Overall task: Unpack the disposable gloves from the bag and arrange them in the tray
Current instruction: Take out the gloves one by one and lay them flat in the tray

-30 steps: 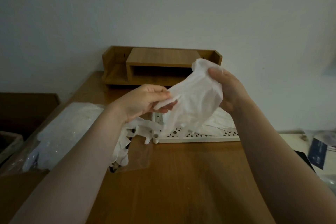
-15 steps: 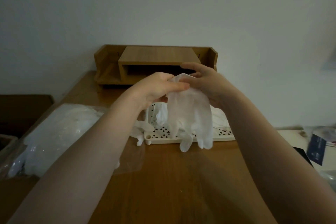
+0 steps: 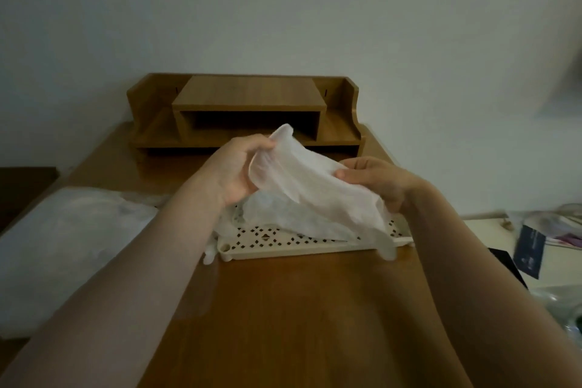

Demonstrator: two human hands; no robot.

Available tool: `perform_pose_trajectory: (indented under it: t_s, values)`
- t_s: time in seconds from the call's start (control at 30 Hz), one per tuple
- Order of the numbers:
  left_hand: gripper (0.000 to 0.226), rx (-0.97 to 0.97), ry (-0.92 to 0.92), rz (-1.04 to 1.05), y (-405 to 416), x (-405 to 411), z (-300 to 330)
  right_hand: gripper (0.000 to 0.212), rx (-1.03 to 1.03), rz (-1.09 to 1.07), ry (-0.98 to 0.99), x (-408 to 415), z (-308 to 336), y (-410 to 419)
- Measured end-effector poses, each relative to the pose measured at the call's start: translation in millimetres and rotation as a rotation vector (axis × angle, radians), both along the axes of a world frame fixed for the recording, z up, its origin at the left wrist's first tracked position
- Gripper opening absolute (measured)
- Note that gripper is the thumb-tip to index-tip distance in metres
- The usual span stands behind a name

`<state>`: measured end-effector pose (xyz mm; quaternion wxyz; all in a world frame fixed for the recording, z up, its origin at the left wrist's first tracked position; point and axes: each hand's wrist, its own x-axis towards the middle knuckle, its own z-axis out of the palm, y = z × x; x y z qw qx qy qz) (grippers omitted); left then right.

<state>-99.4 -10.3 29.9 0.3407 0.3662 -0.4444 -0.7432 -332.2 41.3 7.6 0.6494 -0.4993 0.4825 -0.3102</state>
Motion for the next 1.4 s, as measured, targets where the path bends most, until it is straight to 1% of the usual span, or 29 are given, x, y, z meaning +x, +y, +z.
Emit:
perform_pose_trajectory:
  t_s: [0.03, 0.1, 0.13, 0.17, 0.2, 0.23, 0.27, 0.33, 0.4, 0.5, 0.6, 0.67, 0.7, 0.73, 0.77, 0.83, 0.87, 0.9, 0.93, 1.0, 1.03, 1.07, 1.1, 1.17, 1.27, 1.4]
  values:
    - [0.020, 0.015, -0.080, -0.034, -1, 0, -3, 0.046, 0.014, -0.022, 0.150, -4, 2, -2]
    - [0.025, 0.029, -0.281, -0.069, -5, -4, -11, 0.036, -0.039, -0.080, 0.579, -6, 6, -8]
    - [0.028, 0.008, -0.391, -0.044, -8, -8, -16, 0.029, -0.089, -0.100, 0.793, -6, 6, -14]
    - [0.030, -0.034, -0.497, -0.007, -13, -13, -21, 0.026, -0.132, -0.109, 0.963, -5, 5, -19]
    - [0.030, -0.085, -0.586, 0.022, -16, -17, -27, 0.026, -0.142, -0.103, 1.078, -3, 4, -24]
    - [0.030, -0.139, -0.655, 0.032, -19, -20, -32, 0.030, -0.127, -0.091, 1.141, -2, 1, -29]
    - [0.029, -0.192, -0.710, 0.028, -23, -23, -37, 0.035, -0.106, -0.089, 1.170, -1, -2, -33]
    - [0.032, -0.293, -0.811, 0.007, -30, -25, -48, 0.037, -0.099, -0.118, 1.169, -1, -11, -40]
    - [0.037, -0.423, -0.924, -0.007, -36, -27, -58, 0.035, -0.134, -0.150, 1.184, 1, -16, -44]
    - [0.041, -0.642, -1.132, -0.027, -42, -29, -68, 0.032, -0.167, -0.123, 1.241, 4, -21, -48]
    - [0.037, -0.763, -1.240, 0.002, -46, -30, -74, 0.030, -0.161, -0.116, 1.291, 3, -22, -52]
    - [0.038, -0.801, -1.285, 0.040, -46, -30, -73, 0.034, -0.136, -0.153, 1.351, 3, -27, -53]
    - [0.041, -0.814, -1.290, 0.072, -45, -29, -72, 0.038, -0.156, -0.184, 1.392, 3, -31, -53]
    - [0.045, -0.849, -1.287, 0.111, -45, -28, -72, 0.041, -0.216, -0.227, 1.420, 4, -35, -52]
    - [0.050, -0.930, -1.280, 0.151, -44, -27, -71, 0.042, -0.315, -0.279, 1.418, 6, -38, -50]
    - [0.054, -1.174, -1.255, 0.178, -38, -33, -67, 0.038, -0.537, -0.377, 1.310, 17, -42, -44]
    - [0.052, -1.274, -1.219, 0.138, -34, -39, -64, 0.038, -0.622, -0.375, 1.250, 25, -44, -42]
    - [0.051, -1.331, -1.180, 0.056, -31, -46, -63, 0.041, -0.670, -0.310, 1.208, 34, -49, -40]
    - [0.050, -1.352, -1.148, -0.055, -29, -53, -64, 0.046, -0.682, -0.199, 1.183, 42, -54, -40]
    - [0.048, -1.323, -1.143, -0.325, -28, -60, -73, 0.063, -0.582, 0.067, 1.192, 50, -68, -38]
    - [0.048, -1.279, -1.186, -0.444, -30, -58, -80, 0.074, -0.511, 0.170, 1.219, 48, -74, -37]
    - [0.052, -1.212, -1.262, -0.534, -33, -52, -86, 0.082, -0.448, 0.230, 1.251, 43, -79, -34]
    - [0.062, -1.144, -1.351, -0.584, -35, -44, -92, 0.086, -0.404, 0.244, 1.283, 37, -82, -32]
    - [0.081, -1.066, -1.476, -0.591, -38, -30, -100, 0.089, -0.359, 0.206, 1.358, 25, -84, -27]
    - [0.091, -1.012, -1.531, -0.535, -37, -21, -106, 0.097, -0.284, 0.129, 1.455, 11, -83, -21]
    - [0.096, -0.921, -1.595, -0.446, -32, -20, -104, 0.114, -0.160, -0.010, 1.387, -1, -80, -9]
